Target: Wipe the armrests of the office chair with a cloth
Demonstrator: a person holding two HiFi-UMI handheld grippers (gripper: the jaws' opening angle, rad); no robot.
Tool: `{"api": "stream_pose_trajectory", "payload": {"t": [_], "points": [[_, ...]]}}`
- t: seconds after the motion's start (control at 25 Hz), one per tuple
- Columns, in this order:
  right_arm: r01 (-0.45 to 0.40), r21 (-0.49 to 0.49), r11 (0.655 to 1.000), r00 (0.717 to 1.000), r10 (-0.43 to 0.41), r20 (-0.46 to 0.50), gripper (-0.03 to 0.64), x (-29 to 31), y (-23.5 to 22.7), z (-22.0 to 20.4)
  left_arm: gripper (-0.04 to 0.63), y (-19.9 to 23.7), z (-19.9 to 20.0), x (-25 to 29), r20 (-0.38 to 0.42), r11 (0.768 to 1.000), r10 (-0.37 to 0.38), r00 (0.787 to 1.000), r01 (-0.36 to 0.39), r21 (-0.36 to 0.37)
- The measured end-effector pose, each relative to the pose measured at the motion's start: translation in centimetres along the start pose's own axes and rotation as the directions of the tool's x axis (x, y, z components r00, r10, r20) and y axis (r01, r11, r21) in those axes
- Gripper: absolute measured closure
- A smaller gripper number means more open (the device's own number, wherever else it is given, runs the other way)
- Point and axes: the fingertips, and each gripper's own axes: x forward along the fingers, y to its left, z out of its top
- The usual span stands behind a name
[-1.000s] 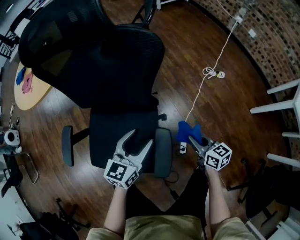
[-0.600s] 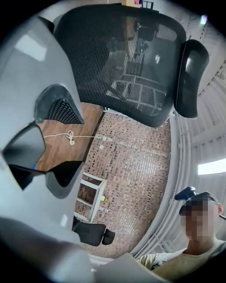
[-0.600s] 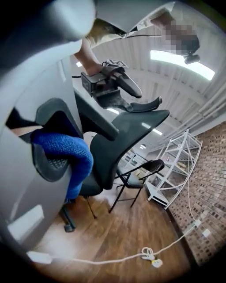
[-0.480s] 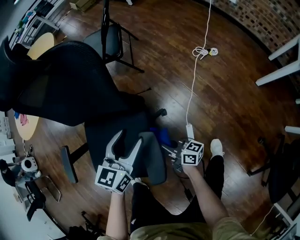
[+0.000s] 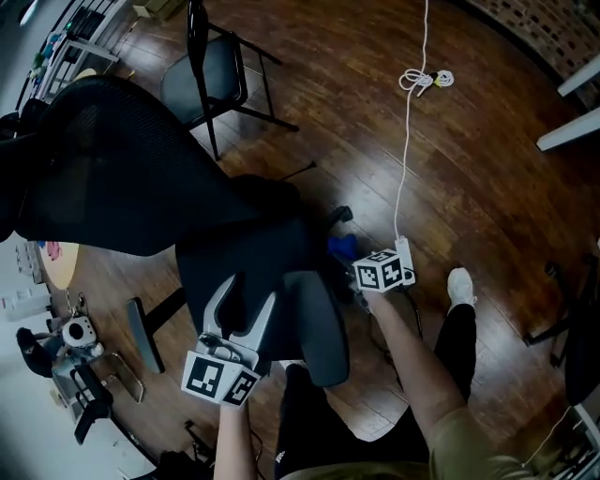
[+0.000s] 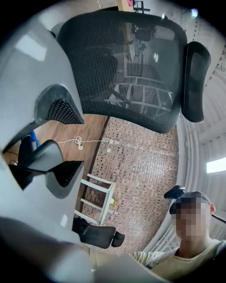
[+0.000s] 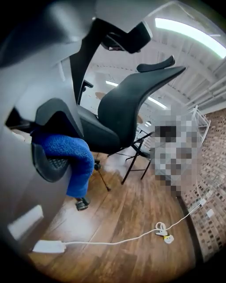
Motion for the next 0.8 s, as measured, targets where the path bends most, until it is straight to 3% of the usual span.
{"api": "stream_pose_trajectory", "payload": {"t": [0.16, 0.28, 0.36, 0.48, 0.56, 0.64, 0.72, 0.8], "points": [[-0.062, 0.012, 0.998, 0.997, 0.062, -0.049, 0.603, 0.7, -1.4, -0.4, 0.353, 0.8, -0.7, 0.1, -0.007, 1.0, 0.012, 1.0, -0.012, -0.01], [-0.257, -0.023, 0.966, 0.966, 0.258, 0.017, 0.603, -2.8, 2.2, -0.2, 0.353, 1.1, -0.4, -0.2, 0.005, 0.999, 0.016, 1.0, -0.016, -0.039], [-0.428, -0.132, 0.894, 0.902, 0.431, -0.002, 0.601, -7.1, 6.7, -0.9, 0.353, 1.3, 0.1, -0.5, 0.019, 0.998, 0.019, 1.0, -0.018, -0.054], [-0.617, -0.306, 0.725, 0.784, 0.603, -0.149, 0.6, -13.1, 14.3, -2.2, 0.353, 1.8, 0.6, -1.0, 0.035, 0.998, 0.026, 0.999, -0.023, -0.066], [-0.663, -0.398, 0.634, 0.745, 0.608, -0.274, 0.6, -14.7, 18.1, -3.1, 0.353, 1.9, 0.7, -1.3, 0.037, 0.997, 0.03, 0.999, -0.027, -0.071], [-0.661, -0.465, 0.589, 0.749, 0.555, -0.361, 0.6, -14.2, 20.0, -3.7, 0.353, 2.0, 0.6, -1.6, 0.034, 0.997, 0.034, 0.999, -0.031, -0.073], [-0.654, -0.485, 0.581, 0.757, 0.508, -0.412, 0.598, -12.9, 20.0, -4.1, 0.353, 2.1, 0.4, -1.8, 0.028, 0.996, 0.041, 0.999, -0.039, -0.076], [-0.63, -0.475, 0.614, 0.775, 0.458, -0.436, 0.598, -11.6, 18.1, -4.6, 0.353, 2.2, 0.2, -2.1, 0.025, 0.996, 0.047, 0.999, -0.045, -0.078]]}}
